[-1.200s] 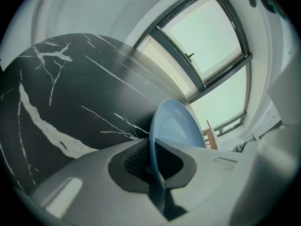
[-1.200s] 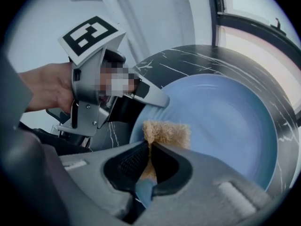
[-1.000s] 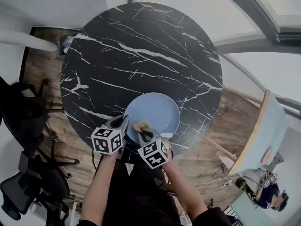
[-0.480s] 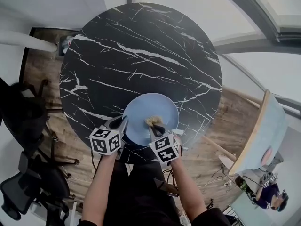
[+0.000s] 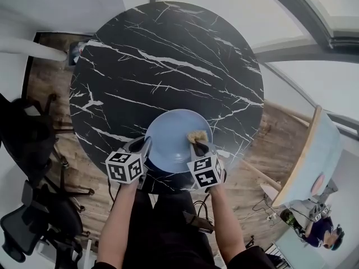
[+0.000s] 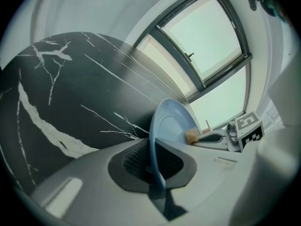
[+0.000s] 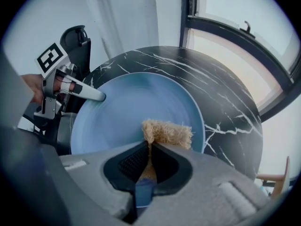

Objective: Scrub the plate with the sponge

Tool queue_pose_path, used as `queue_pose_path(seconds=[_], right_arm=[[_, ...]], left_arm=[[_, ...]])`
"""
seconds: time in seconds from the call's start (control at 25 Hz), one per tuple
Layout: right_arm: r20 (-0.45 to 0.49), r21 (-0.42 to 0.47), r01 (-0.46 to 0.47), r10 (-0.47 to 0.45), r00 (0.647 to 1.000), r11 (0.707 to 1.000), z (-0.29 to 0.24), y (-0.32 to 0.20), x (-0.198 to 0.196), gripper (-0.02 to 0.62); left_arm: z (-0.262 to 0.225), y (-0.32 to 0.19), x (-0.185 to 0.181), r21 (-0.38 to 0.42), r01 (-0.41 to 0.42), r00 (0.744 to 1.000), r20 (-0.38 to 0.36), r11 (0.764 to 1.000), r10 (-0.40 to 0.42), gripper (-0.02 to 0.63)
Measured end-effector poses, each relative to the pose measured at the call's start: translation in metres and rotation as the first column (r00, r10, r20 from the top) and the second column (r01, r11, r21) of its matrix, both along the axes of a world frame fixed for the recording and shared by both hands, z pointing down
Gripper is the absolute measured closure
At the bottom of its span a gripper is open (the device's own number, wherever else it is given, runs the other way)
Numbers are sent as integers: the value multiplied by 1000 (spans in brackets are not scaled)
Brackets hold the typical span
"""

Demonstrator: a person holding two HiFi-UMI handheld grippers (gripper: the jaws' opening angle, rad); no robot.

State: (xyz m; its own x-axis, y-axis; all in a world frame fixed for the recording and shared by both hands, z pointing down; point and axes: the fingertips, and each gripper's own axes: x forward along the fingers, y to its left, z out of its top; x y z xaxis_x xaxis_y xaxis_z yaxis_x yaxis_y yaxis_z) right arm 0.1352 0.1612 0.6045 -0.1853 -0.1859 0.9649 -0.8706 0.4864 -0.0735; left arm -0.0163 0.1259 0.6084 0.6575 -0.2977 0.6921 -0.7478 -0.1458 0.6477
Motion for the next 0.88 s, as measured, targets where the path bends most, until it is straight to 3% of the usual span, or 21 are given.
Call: queue_pose_path(seconds=[0.16, 0.32, 0.6, 0.88], right_arm=[[-113, 39, 34, -30, 993, 999, 2, -6, 19, 572], [-143, 48, 38, -31, 989, 998, 0, -7, 20, 572], [68, 76, -103, 98, 993, 992, -31, -6, -9, 572], [207, -19, 4, 0, 978, 1000, -34, 33, -88, 572]], left_arm=[[0, 0, 1, -4, 7, 1000, 2, 1000, -7, 588], [0, 0, 1, -5, 12, 1000, 8, 1000, -12, 588], [0, 0, 1, -9, 22, 1000, 15, 1000, -22, 588], [0, 0, 0, -15, 33, 999, 12, 999, -32, 588]])
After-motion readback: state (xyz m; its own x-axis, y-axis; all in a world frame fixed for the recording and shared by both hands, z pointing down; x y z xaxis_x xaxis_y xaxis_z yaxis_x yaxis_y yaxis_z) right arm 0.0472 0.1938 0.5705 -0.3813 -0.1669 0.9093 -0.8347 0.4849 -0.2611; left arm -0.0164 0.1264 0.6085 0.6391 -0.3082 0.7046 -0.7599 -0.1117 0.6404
